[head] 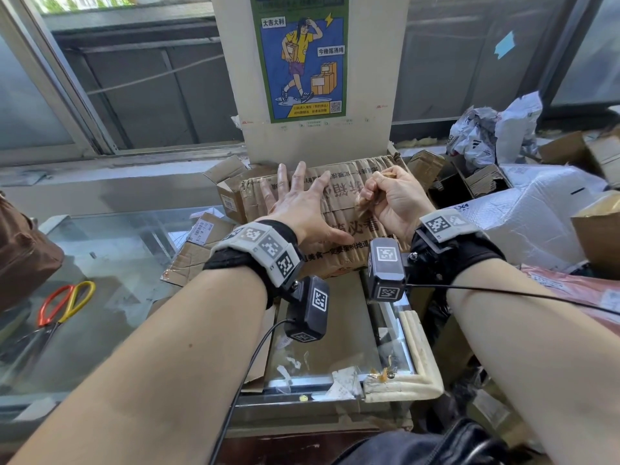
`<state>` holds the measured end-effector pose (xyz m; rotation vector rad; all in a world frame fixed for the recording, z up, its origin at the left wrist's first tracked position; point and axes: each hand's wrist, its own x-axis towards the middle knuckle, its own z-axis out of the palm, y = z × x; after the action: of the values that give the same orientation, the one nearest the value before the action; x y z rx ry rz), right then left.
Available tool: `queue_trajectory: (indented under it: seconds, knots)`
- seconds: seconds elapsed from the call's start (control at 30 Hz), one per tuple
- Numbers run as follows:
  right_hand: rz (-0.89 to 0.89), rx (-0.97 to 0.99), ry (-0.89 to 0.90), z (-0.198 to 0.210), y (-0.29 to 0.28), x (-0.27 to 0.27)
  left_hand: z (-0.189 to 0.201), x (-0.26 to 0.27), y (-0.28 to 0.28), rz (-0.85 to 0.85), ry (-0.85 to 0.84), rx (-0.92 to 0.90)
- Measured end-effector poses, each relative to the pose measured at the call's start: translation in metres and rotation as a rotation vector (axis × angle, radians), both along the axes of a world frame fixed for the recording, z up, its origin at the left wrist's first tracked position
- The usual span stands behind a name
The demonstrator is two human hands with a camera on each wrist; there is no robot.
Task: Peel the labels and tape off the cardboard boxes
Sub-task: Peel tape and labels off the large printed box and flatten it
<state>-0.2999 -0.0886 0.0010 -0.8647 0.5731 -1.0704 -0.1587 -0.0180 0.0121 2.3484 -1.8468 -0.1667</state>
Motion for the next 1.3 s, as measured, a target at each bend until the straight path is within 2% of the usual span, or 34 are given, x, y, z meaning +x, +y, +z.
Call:
queue_trajectory:
  seconds: [0.43, 0.67, 0.93, 1.1, 1.3]
  knots:
    - [0.047, -0.029, 0.122, 0.007, -0.003, -0.007, -0.002, -0.004, 0.002, -0.008, -0.029, 0.004]
    - [0.089, 0.017, 0.066, 0.004, -0.009, -0.013, -0.003, -0.005, 0.003, -0.011, -0.032, 0.007]
    - [0.319, 0.047, 0.092, 0.006, -0.023, -0.034, -0.004, -0.007, 0.004, -0.035, -0.035, 0.015]
    - [0.369, 0.015, 0.176, 0.005, -0.027, -0.041, -0.004, -0.007, 0.004, -0.047, -0.027, 0.013]
    - [0.394, 0.028, 0.186, 0.005, -0.029, -0.046, -0.003, -0.009, 0.004, -0.05, -0.03, 0.021]
